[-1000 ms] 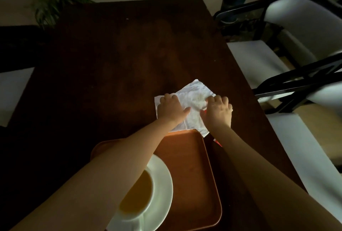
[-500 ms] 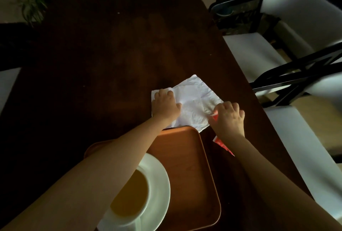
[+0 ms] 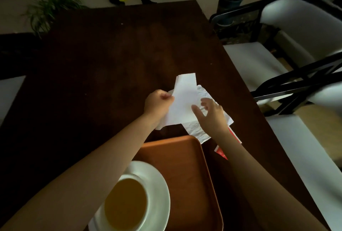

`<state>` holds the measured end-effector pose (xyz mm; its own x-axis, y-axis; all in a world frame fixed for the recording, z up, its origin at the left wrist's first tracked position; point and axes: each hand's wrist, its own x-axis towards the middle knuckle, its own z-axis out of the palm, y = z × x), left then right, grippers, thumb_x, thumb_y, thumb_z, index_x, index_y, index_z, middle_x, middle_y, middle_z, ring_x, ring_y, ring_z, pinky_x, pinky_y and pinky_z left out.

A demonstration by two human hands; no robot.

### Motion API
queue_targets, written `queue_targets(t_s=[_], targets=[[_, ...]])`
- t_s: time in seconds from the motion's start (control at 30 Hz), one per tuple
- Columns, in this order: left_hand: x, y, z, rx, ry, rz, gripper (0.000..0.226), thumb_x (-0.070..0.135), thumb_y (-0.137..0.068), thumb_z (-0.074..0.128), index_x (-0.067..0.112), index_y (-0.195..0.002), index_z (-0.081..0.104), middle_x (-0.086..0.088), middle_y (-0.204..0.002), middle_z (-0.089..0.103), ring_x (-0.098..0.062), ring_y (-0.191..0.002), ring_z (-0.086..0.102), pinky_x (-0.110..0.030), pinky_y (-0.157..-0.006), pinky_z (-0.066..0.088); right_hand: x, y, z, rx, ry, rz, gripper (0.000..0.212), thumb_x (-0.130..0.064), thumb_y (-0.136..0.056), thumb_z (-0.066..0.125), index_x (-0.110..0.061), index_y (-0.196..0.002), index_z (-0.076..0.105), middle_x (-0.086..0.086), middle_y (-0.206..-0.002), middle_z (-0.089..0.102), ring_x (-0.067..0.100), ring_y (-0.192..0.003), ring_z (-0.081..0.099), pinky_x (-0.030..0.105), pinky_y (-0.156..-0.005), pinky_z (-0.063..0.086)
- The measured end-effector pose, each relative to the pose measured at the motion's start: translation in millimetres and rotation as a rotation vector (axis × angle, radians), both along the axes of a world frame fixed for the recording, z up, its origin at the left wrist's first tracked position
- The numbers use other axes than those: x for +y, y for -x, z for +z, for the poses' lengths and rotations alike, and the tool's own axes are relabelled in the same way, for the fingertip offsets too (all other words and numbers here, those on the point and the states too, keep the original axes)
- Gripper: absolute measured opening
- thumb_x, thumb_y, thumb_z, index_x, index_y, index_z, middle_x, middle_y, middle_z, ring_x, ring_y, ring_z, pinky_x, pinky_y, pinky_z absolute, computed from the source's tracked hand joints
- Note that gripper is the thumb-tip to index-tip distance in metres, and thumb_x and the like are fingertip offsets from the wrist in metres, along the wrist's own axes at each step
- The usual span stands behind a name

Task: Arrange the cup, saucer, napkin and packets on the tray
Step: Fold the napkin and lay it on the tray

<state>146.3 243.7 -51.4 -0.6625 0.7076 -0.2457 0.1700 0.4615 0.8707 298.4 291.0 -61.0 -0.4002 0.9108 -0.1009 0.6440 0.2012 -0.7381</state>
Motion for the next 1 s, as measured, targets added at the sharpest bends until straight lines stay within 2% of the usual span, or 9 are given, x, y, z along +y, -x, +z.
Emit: queue_targets(t_s=[0.13, 0.27, 0.37, 0.53, 0.67, 0.77, 0.83, 0.9, 1.0], targets=[[-10, 13, 15, -0.252, -0.120, -0.008, 0.002, 0.013, -0.084, 0.059, 0.013, -0.085, 0.058, -0.009, -0.095, 0.064, -0.018, -0.085, 0.062, -0.031, -0.074, 0.053, 13, 33, 19, 0.191, 0.265, 0.007, 0.039, -0.044, -0.087, 0.054, -0.009, -0.103, 0.057, 0.002, -0.095, 0.062, 0.020, -0.091, 0.059, 0.025, -0.067, 0.045], [-20, 28, 20, -0.349, -0.140, 0.021, 0.005, 0.013, -0.086, 0.057, 0.016, -0.083, 0.056, -0.001, -0.087, 0.062, -0.012, -0.079, 0.061, -0.021, -0.062, 0.053, 15, 55, 28, 0.259, 0.239, -0.011, 0.030, -0.027, -0.084, 0.060, -0.001, -0.099, 0.063, 0.011, -0.092, 0.065, 0.025, -0.085, 0.060, 0.035, -0.071, 0.049], [-27, 39, 23, -0.359, -0.163, 0.079, 0.006, 0.013, -0.086, 0.057, 0.012, -0.092, 0.057, -0.002, -0.090, 0.062, -0.012, -0.082, 0.062, -0.015, -0.051, 0.052, 12, 66, 33, 0.394, 0.298, 0.006, 0.022, -0.023, -0.084, 0.060, -0.005, -0.097, 0.062, 0.004, -0.085, 0.064, 0.020, -0.081, 0.061, 0.028, -0.066, 0.049], [-40, 56, 31, 0.027, -0.211, 0.171, 0.007, 0.019, -0.084, 0.058, 0.015, -0.090, 0.058, 0.002, -0.089, 0.060, -0.015, -0.088, 0.061, -0.031, -0.073, 0.054, 7, 87, 34, 0.640, 0.595, 0.099, 0.019, -0.020, -0.087, 0.057, -0.008, -0.102, 0.062, 0.004, -0.091, 0.067, 0.017, -0.081, 0.065, 0.023, -0.057, 0.053], [-46, 59, 26, 0.400, -0.196, 0.110, 0.006, 0.023, -0.087, 0.054, 0.018, -0.090, 0.055, 0.009, -0.083, 0.055, -0.008, -0.078, 0.056, -0.014, -0.062, 0.044, 6, 95, 20, 0.652, 0.661, -0.011, 0.020, -0.016, -0.087, 0.058, -0.003, -0.102, 0.061, 0.007, -0.089, 0.066, 0.023, -0.082, 0.064, 0.025, -0.055, 0.053], [-47, 59, 6, 0.546, -0.123, -0.049, 0.017, 0.019, -0.089, 0.051, 0.009, -0.100, 0.060, -0.002, -0.096, 0.063, -0.013, -0.085, 0.058, -0.015, -0.064, 0.042, 11, 96, 4, 0.411, 0.504, -0.143, 0.023, -0.016, -0.085, 0.056, 0.001, -0.099, 0.060, 0.008, -0.084, 0.061, 0.027, -0.083, 0.059, 0.033, -0.062, 0.050], [-48, 60, -12, 0.641, -0.006, -0.234, 0.026, 0.015, -0.088, 0.049, 0.011, -0.113, 0.058, -0.006, -0.117, 0.061, -0.020, -0.107, 0.055, -0.028, -0.084, 0.046, 17, 93, -5, 0.220, 0.304, -0.169, 0.029, -0.017, -0.084, 0.055, 0.004, -0.103, 0.059, 0.011, -0.087, 0.058, 0.027, -0.084, 0.054, 0.038, -0.072, 0.047], [-50, 62, -28, 0.701, 0.110, -0.395, 0.034, 0.016, -0.089, 0.050, 0.018, -0.122, 0.053, -0.002, -0.130, 0.054, -0.022, -0.122, 0.044, -0.037, -0.099, 0.039, 21, 89, -12, 0.111, 0.143, -0.169, 0.028, -0.018, -0.085, 0.053, 0.003, -0.103, 0.057, 0.014, -0.092, 0.061, 0.024, -0.082, 0.052, 0.033, -0.068, 0.040], [-55, 63, -43, 0.776, 0.170, -0.500, 0.036, 0.018, -0.088, 0.051, 0.023, -0.124, 0.052, 0.001, -0.134, 0.051, -0.021, -0.124, 0.040, -0.038, -0.097, 0.034, 24, 84, -17, 0.053, -0.008, -0.168, 0.028, -0.017, -0.087, 0.052, 0.002, -0.108, 0.053, 0.018, -0.100, 0.065, 0.029, -0.085, 0.058, 0.031, -0.066, 0.039]])
